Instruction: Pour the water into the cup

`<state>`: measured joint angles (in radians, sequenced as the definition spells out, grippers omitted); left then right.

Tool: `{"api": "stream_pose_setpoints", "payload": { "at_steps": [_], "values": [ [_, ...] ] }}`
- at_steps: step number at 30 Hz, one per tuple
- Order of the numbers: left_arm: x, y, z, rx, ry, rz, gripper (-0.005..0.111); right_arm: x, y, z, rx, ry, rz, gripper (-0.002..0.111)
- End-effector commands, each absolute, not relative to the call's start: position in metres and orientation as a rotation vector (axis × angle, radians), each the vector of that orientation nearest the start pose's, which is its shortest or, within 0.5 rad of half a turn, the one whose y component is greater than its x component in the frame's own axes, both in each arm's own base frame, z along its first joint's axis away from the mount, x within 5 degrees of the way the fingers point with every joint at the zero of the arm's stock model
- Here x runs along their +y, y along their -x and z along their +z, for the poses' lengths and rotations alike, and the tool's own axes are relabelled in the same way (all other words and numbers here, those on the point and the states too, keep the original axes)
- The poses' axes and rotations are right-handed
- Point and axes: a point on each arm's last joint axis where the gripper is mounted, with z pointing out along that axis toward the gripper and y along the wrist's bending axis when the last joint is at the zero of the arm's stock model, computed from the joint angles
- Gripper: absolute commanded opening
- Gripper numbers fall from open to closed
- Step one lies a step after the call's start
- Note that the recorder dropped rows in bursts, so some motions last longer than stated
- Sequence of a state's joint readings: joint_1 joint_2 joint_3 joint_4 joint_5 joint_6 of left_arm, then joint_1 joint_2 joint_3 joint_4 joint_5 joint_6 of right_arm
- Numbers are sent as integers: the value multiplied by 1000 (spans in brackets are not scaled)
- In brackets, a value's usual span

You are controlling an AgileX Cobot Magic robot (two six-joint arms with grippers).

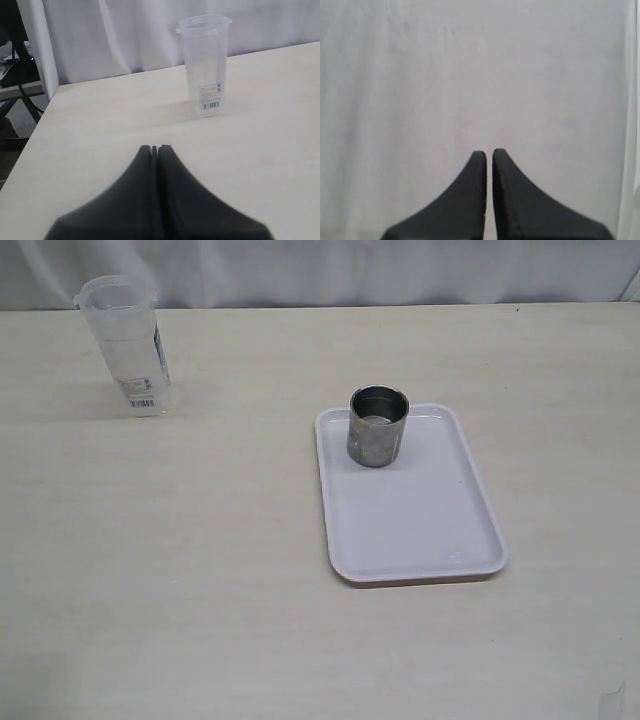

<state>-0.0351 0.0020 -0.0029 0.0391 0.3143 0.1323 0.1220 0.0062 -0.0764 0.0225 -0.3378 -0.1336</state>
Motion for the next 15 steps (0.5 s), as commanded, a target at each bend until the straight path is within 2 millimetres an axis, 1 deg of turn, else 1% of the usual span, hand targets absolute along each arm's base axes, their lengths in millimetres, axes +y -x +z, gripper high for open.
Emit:
{"api": "stream_pose_setpoints", "payload": {
  "at_steps": [1,2,6,7,8,9,13,15],
  "values": [
    [-1,-54,185,1785,-166,107,0,5,-50,239,1179,133,-16,4],
    [-1,-54,185,1785,-166,107,0,5,-53,230,1286,137,-1,4],
    [-1,-54,185,1785,-166,107,0,7,-56,213,1482,145,30,4],
    [-1,-54,185,1785,-166,107,0,7,-56,203,1587,141,52,4],
    [-1,-54,185,1785,-166,107,0,7,-56,200,1627,144,55,4],
    [-1,-54,185,1785,-166,107,0,7,-55,192,1709,136,65,4],
    [-1,-54,185,1785,-166,107,0,3,-54,183,1818,68,58,4],
    [-1,-54,185,1785,-166,107,0,3,-53,182,1824,67,58,4]
  ]
}}
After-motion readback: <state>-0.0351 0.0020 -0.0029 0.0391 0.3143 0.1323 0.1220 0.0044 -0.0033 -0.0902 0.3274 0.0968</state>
